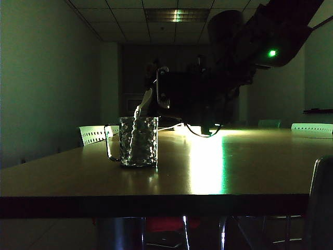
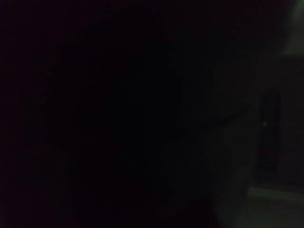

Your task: Pick up the black thermos cup, pour some water from it into the cup, and then put the thermos cup back on the table.

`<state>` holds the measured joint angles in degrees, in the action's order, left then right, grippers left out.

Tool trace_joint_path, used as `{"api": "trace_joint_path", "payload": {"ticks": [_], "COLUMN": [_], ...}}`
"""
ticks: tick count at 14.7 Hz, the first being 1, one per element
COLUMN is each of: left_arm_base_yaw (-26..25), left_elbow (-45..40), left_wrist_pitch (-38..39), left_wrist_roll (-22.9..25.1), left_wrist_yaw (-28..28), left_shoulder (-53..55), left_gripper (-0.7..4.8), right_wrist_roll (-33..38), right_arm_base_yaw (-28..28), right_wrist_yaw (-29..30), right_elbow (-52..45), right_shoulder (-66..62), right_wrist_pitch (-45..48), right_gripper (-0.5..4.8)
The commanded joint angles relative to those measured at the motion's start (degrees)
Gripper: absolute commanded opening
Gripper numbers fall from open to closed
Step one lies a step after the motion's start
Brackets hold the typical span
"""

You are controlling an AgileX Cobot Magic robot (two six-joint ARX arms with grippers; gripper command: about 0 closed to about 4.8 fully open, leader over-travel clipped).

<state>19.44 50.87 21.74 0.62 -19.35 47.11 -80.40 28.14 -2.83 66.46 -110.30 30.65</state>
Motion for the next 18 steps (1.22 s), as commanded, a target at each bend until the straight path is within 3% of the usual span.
{"api": "trace_joint_path", "payload": {"ticks": [1,18], "left_arm_base_yaw": [0.00,0.00], "left_elbow": [0.35,0.35], "left_wrist_pitch": [-0.59,-0.52], "left_wrist_roll": [0.44,0.44], "left_wrist_yaw": [-0.42,-0.42], "left_shoulder": [-0.07,-0.07], "left_gripper": [-0.06,-0.06], "right_wrist_roll": [-2.23,-5.35], "right_arm_base_yaw": [0.04,0.04], "right_wrist_yaw": [-1.53,-1.55], "right_elbow": [1.01,1.01], "right_shoulder": [0.98,1.01], "right_wrist_pitch": [6.54,8.79], "right_gripper": [1.07,1.07]}}
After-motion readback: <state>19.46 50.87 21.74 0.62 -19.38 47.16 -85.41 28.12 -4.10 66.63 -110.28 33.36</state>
